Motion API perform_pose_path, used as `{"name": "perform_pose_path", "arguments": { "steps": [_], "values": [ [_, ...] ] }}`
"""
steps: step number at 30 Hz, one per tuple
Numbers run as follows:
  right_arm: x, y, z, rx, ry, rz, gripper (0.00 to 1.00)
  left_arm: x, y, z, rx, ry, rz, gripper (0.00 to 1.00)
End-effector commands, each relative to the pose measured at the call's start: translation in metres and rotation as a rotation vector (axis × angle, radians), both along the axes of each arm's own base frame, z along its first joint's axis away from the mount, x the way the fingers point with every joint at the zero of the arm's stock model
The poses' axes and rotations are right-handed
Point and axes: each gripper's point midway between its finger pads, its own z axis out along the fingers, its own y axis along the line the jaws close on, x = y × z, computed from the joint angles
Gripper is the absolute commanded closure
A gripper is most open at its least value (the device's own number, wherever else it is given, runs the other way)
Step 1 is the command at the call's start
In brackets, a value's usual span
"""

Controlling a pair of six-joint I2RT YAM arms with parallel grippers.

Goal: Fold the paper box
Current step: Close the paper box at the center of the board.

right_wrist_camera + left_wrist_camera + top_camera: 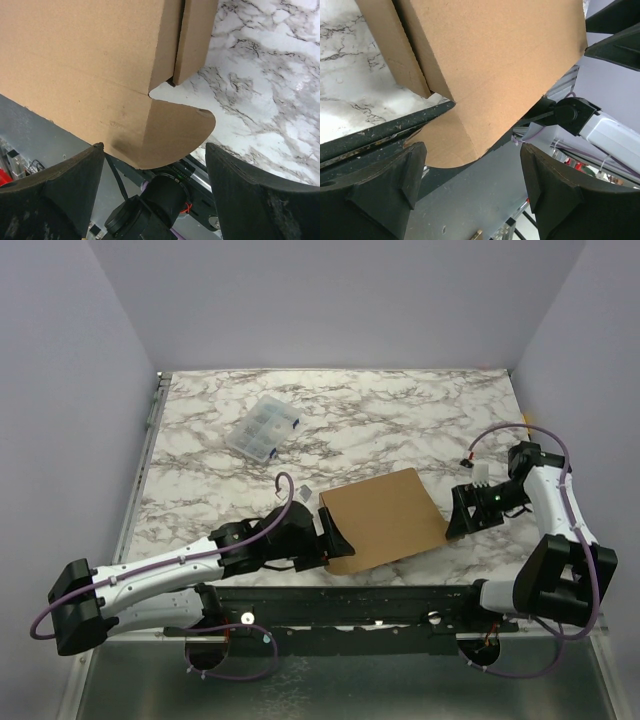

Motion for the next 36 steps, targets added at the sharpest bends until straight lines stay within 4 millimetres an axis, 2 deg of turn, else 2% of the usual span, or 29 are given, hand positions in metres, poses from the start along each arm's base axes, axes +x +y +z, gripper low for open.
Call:
{"name": "perform_pose_path", "arguments": {
  "steps": [1, 4, 9, 18, 29, 36],
  "values": [
    [0.006, 0.003, -0.001, 0.042, -0.011, 0.023, 0.13, -0.002, 0.001, -0.004, 0.009, -0.035, -0.065, 0.17],
    [0.015, 0.002, -0.004, 0.052, -0.036, 0.038, 0.07, 0.001, 0.007, -0.007, 0.020, -0.051, -0.079, 0.15],
    [0.019, 0.008, -0.006, 0.105, -0.038, 0.063, 0.06, 0.006, 0.011, -0.006, 0.015, -0.089, -0.106, 0.13],
    [0.010, 0.015, -0.008, 0.152, -0.011, 0.086, 0.10, -0.001, -0.004, -0.017, -0.028, -0.055, -0.179, 0.13],
    [0.004, 0.021, -0.004, 0.200, 0.016, 0.095, 0.14, -0.002, -0.015, -0.006, -0.118, -0.042, -0.172, 0.14],
    [0.003, 0.019, -0.009, 0.189, 0.047, 0.087, 0.11, -0.008, -0.015, 0.000, -0.149, -0.041, -0.198, 0.14]
  ]
}}
